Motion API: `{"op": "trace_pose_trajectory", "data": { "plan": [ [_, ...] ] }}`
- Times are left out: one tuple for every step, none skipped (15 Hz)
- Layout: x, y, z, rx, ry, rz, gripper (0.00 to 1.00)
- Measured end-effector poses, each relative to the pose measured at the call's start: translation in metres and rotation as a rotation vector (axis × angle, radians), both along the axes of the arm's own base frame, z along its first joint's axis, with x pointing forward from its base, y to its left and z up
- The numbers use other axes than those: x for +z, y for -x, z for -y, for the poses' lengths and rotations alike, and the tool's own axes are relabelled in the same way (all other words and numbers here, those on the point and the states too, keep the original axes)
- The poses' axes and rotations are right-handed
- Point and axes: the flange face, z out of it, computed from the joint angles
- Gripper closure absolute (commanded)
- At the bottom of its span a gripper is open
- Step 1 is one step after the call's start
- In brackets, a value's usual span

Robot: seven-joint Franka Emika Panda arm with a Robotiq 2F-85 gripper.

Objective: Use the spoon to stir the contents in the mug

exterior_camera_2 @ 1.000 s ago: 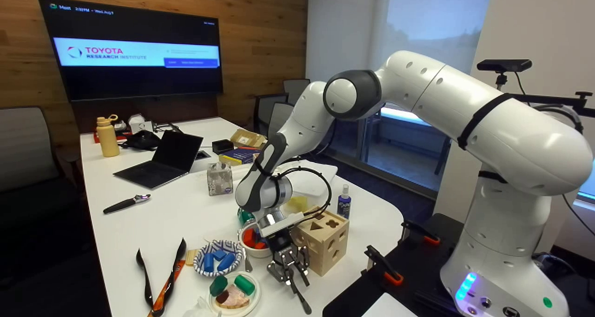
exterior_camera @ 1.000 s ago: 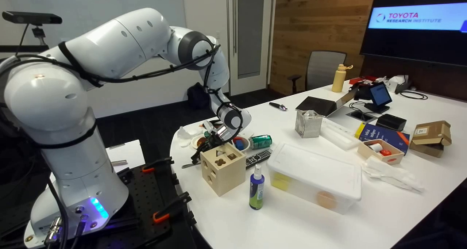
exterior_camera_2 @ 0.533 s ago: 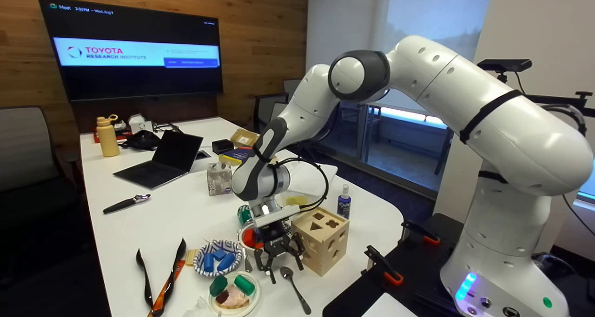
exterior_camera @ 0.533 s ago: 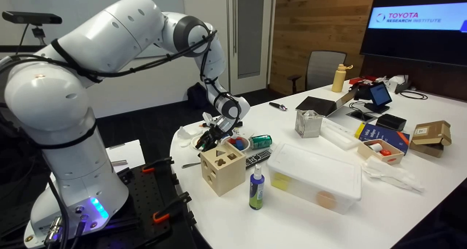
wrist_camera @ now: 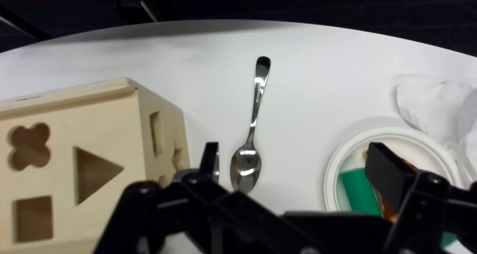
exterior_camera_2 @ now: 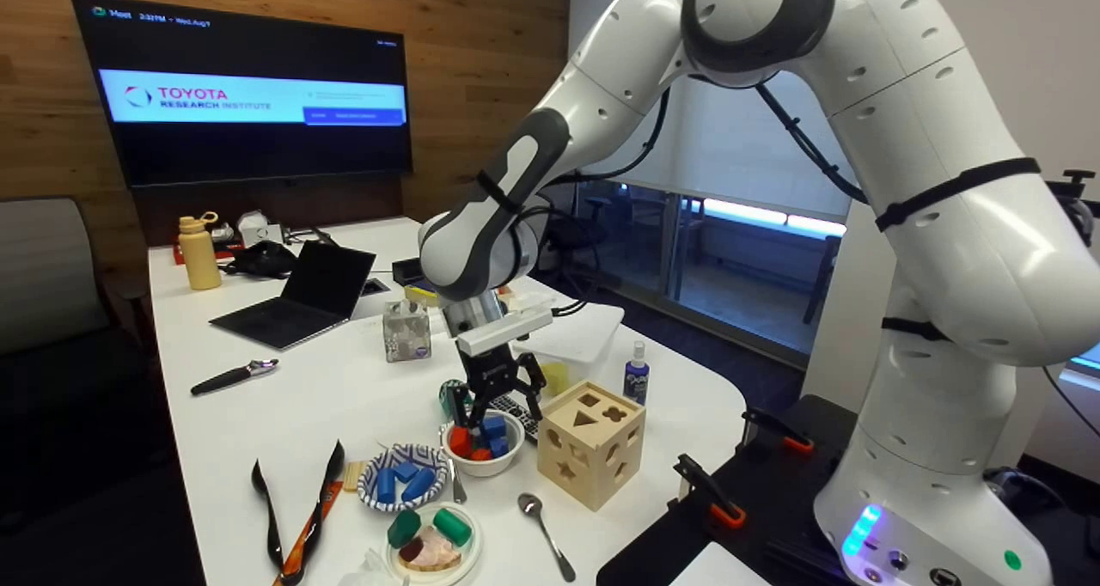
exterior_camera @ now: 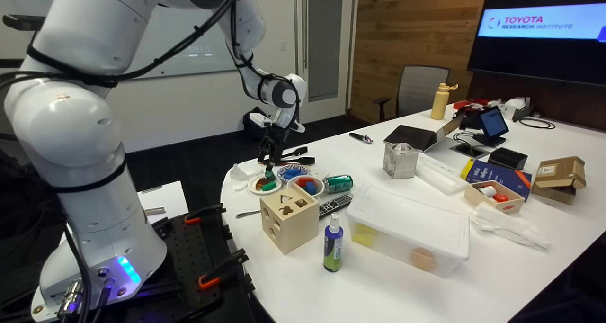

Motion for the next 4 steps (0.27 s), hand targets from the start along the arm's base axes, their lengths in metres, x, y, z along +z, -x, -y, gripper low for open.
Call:
{"op": "trace_pose_trajectory", "data": {
  "plan": [
    [0.020,0.001,0.001,0.027,0.005,0.050,0.00],
    [0.039,0.002,0.002,0.053,0.006,0.101,0.00],
    [0.056,0.002,0.004,0.075,0.005,0.156,0.00],
    [0.070,0.001,0.006,0.093,0.001,0.208,0.00]
  ]
}}
